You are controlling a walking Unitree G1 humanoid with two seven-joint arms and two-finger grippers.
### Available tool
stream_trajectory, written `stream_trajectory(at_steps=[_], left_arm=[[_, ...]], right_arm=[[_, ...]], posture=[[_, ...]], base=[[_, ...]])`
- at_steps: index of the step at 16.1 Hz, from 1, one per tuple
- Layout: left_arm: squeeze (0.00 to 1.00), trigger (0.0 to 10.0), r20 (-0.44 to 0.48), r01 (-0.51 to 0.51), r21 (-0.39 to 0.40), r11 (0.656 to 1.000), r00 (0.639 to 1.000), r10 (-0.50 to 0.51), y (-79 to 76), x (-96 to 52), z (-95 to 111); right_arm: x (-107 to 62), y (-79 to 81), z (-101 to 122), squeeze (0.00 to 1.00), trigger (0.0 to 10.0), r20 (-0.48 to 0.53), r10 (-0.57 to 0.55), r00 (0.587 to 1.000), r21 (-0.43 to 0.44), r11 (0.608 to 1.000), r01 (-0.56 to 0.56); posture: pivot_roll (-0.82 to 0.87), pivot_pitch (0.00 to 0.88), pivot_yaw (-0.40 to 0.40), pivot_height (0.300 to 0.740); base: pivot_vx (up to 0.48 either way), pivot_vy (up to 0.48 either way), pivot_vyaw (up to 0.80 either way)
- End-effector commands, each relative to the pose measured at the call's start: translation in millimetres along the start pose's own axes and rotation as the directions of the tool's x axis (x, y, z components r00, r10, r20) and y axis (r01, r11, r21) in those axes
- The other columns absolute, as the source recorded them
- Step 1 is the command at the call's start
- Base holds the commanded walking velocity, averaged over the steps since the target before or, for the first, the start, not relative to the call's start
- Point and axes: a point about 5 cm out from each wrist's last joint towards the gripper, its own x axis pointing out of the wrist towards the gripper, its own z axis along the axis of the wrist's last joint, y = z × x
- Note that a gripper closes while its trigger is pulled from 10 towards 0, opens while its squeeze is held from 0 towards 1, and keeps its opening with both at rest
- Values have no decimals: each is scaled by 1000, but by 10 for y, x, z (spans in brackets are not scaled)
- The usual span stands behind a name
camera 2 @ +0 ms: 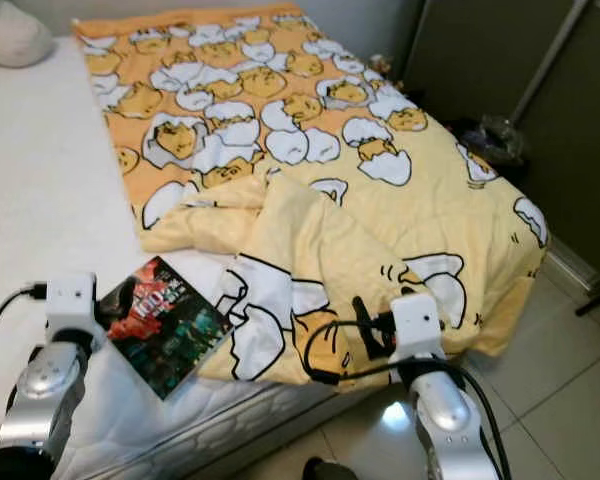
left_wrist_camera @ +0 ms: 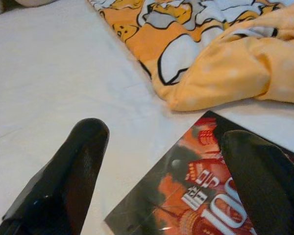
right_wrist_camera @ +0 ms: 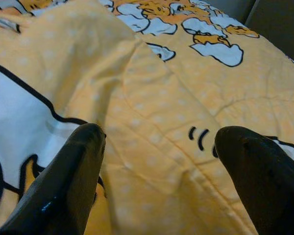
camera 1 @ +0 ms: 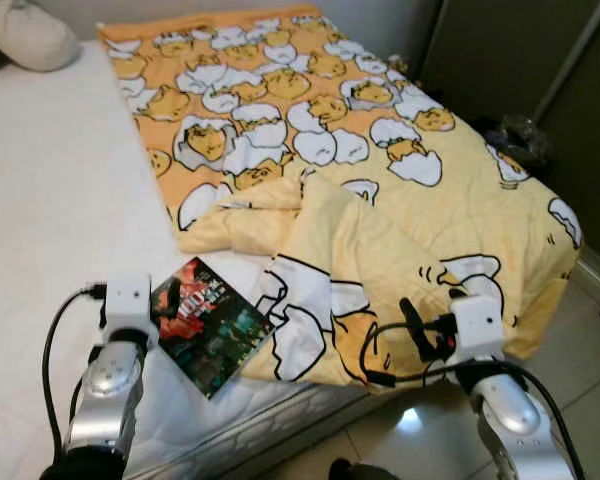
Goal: Clean up the room
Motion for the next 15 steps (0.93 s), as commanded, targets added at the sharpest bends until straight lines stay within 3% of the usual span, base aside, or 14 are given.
stream_trajectory(at_steps=[1,4,7,9,11,13,15], left_arm=[[0,10000,-25,29,-6,1000,999,-29,-73,-41,-63],[0,10000,26,79,2,997,997,-79,-208,-97,4],[0,10000,32,57,-11,998,998,-57,-209,-79,47],[0,10000,42,30,-30,999,999,-29,-204,-39,102],[0,10000,1,-19,-117,993,1000,20,-145,-34,84],[0,10000,-27,-21,-155,988,999,17,-119,-33,50],[0,10000,-110,52,-263,964,990,-83,-245,-6,-43]], right_arm=[[9,18,-10,0,10000,-5,9,1000,-3,1000,-9],[73,83,18,0,10000,7,35,999,3,999,-35],[221,146,76,0,10000,27,71,997,10,997,-71],[302,178,118,0,10000,41,103,994,2,995,-103],[392,195,139,0,10000,48,121,992,2,993,-121],[460,229,150,0,10000,52,127,991,6,992,-127],[515,269,169,0,10000,63,139,988,11,990,-140]], posture=[[-80,23,-30,740],[-51,0,-57,740],[-13,0,-81,740],[24,0,-105,740],[56,0,-117,740],[77,0,-123,740],[81,0,-124,740]], base=[[0,0,0],[0,154,0],[0,463,0],[0,0,0],[0,0,0],[0,0,0],[0,0,0]])
